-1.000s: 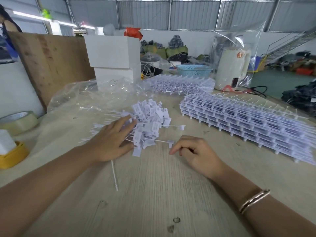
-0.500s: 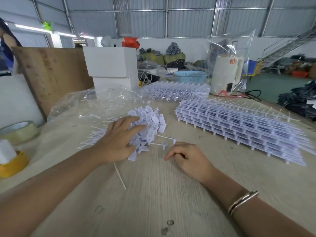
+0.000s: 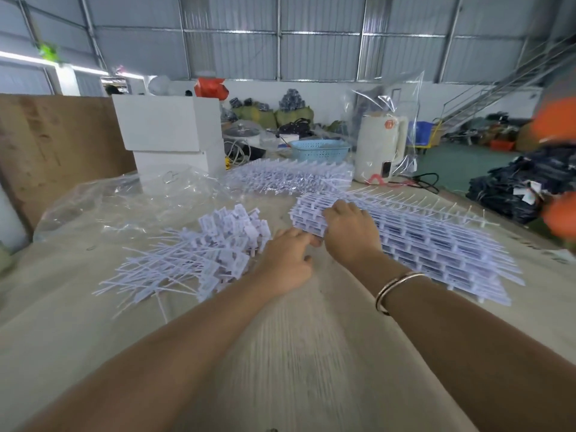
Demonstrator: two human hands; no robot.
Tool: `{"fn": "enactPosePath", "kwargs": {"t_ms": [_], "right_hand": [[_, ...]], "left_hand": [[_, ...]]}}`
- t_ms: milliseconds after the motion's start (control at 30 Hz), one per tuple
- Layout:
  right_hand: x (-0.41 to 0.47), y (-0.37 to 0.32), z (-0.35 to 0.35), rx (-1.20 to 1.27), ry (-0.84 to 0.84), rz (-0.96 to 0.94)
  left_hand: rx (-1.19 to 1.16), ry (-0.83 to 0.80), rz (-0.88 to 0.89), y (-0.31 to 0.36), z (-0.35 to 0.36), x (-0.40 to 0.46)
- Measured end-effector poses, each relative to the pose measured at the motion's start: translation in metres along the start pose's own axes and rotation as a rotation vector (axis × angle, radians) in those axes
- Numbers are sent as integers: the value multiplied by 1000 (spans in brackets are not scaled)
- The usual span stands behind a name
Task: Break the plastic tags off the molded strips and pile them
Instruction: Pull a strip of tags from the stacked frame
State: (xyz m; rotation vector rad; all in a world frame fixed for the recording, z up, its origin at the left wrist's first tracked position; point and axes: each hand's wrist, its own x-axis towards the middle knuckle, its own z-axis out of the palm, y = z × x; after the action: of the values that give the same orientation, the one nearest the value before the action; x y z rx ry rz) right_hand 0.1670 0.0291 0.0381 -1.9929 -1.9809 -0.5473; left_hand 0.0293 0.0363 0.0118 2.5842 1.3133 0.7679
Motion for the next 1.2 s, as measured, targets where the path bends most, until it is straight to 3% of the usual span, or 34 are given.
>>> {"fn": "enactPosePath", "kwargs": {"t_ms": [200,667,833,1133,1200], "right_hand": [[9,21,11,-101,-226,253],[12,38,11,-218,-44,114],[7,30,9,-228,38,-18],[8,38,4,162,-226,-3],[10,41,3,142,-248,-19]], "left_hand": [[-70,-50,-47,21,17,16],[-763,1,-386,30,27,31],[-1282,11,-595,43,19,35],[-1605,24,-791,49,21,56],[-1644,27,-822,51,24,59]]}}
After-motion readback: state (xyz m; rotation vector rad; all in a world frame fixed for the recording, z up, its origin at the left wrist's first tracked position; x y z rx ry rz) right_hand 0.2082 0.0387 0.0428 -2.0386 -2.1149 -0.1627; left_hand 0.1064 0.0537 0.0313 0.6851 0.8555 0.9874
